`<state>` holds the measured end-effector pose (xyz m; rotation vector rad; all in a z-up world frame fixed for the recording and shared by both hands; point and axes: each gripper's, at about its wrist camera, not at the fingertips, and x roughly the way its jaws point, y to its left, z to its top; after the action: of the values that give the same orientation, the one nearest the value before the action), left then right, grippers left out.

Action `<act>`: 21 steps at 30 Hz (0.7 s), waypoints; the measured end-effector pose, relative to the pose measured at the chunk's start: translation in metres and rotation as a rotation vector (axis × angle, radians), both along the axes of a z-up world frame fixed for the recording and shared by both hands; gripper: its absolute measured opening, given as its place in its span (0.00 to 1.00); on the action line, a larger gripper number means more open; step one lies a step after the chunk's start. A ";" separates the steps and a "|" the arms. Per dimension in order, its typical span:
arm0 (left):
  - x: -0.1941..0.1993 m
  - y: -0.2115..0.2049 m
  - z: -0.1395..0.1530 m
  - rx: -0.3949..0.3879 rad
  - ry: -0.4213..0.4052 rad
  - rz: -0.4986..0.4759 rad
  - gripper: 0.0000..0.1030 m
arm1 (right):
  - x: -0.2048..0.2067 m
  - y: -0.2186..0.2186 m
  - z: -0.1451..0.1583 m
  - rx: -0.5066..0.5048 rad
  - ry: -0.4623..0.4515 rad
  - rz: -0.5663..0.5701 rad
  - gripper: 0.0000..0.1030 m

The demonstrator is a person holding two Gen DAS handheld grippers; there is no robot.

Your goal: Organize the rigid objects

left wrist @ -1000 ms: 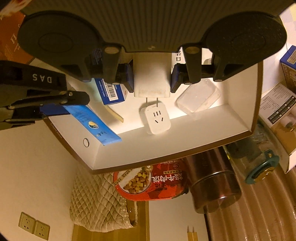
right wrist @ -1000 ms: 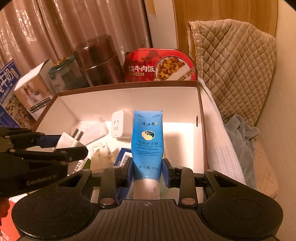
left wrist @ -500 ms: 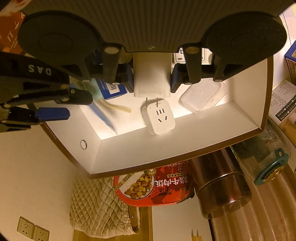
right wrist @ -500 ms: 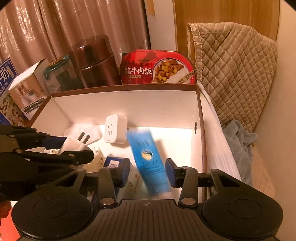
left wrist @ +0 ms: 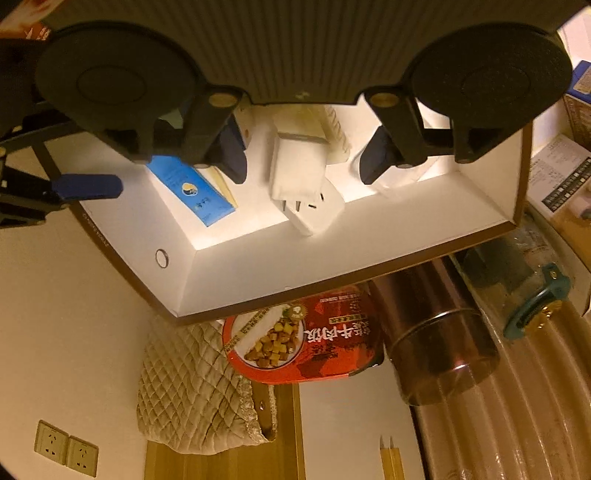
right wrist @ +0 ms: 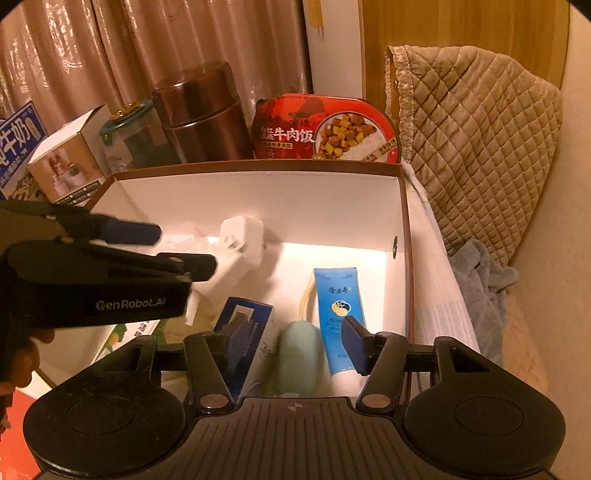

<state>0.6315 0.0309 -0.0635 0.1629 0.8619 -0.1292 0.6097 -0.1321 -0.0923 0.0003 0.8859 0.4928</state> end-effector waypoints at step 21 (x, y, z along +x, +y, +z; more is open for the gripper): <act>-0.081 0.025 0.030 -0.049 -0.005 0.115 0.65 | -0.046 -0.002 0.021 0.046 0.006 0.047 0.63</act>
<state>0.5506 0.0557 -0.0335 0.0673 0.8601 -0.0422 0.5640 -0.1340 -0.0717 0.0234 0.8822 0.5575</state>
